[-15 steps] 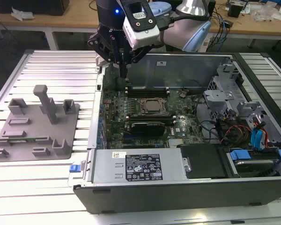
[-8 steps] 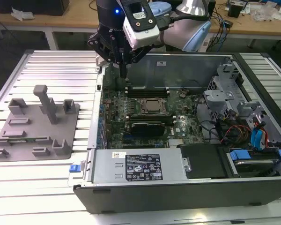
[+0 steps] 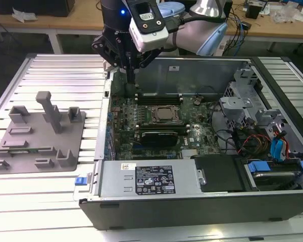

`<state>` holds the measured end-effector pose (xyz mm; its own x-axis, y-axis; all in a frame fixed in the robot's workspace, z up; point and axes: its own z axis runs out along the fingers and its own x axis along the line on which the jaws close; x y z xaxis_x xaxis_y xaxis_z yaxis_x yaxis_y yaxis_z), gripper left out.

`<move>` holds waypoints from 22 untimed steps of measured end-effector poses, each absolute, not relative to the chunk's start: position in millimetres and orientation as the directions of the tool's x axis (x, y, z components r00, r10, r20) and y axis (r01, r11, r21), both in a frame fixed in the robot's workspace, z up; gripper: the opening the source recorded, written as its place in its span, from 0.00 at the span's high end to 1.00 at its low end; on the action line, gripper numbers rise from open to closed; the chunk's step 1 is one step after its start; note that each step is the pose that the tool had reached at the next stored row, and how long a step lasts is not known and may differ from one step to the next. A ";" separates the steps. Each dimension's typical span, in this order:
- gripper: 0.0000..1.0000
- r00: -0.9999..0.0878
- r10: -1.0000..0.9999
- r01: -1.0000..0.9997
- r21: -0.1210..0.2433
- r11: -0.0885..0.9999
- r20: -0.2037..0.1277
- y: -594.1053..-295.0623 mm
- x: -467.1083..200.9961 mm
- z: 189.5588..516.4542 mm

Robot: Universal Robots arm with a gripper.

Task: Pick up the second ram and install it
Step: 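Reach for the second ram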

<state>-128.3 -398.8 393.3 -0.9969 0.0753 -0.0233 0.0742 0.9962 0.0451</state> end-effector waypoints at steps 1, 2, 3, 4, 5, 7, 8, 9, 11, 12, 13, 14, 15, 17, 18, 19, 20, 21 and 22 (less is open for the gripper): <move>0.92 -0.997 0.075 0.074 0.045 0.996 -0.023 -398.8 -130.3 393.3; 0.92 -0.997 0.075 0.074 0.045 0.996 -0.023 -398.8 -132.0 393.3; 0.92 -0.997 0.075 0.074 0.045 0.996 -0.023 -398.8 -133.3 393.3; 0.92 -0.997 0.075 0.074 0.045 0.996 -0.023 -398.8 -135.1 393.3; 0.92 -0.997 0.075 0.074 0.045 0.996 -0.023 -398.8 -137.5 393.3; 0.92 -0.997 0.075 0.074 0.045 0.996 -0.024 -398.8 -144.1 393.3; 0.92 -0.997 0.075 0.074 0.045 0.996 -0.024 -398.8 -146.1 393.3; 0.92 -0.997 0.075 0.074 0.045 0.996 -0.024 -398.8 -148.0 393.3; 0.92 -0.997 0.075 0.074 0.045 0.996 -0.024 -398.8 -151.4 393.3; 0.92 -0.997 0.075 0.074 0.045 0.996 -0.024 -398.8 -152.4 393.3; 0.92 -0.997 0.075 0.074 0.045 0.996 -0.024 -398.8 -154.7 393.3; 0.92 -0.997 0.075 0.074 0.045 0.996 -0.024 -398.8 -157.7 393.3; 0.92 -0.997 0.075 0.074 0.045 0.996 -0.024 -398.8 -159.6 393.3; 0.92 -0.997 0.075 0.074 0.045 0.996 -0.024 -398.8 -162.9 393.3; 0.92 -0.997 0.075 0.074 0.045 0.996 -0.024 -398.8 -164.3 393.3; 0.92 -0.997 0.075 0.074 0.045 0.996 -0.024 -398.8 -166.3 393.3; 0.92 -0.997 0.075 0.074 0.045 0.996 -0.024 -398.8 -167.2 393.3; 0.92 -0.997 0.075 0.074 0.045 0.996 -0.024 -398.8 -169.1 393.3; 0.92 -0.997 0.075 0.074 0.045 0.996 -0.024 -398.8 -170.2 393.3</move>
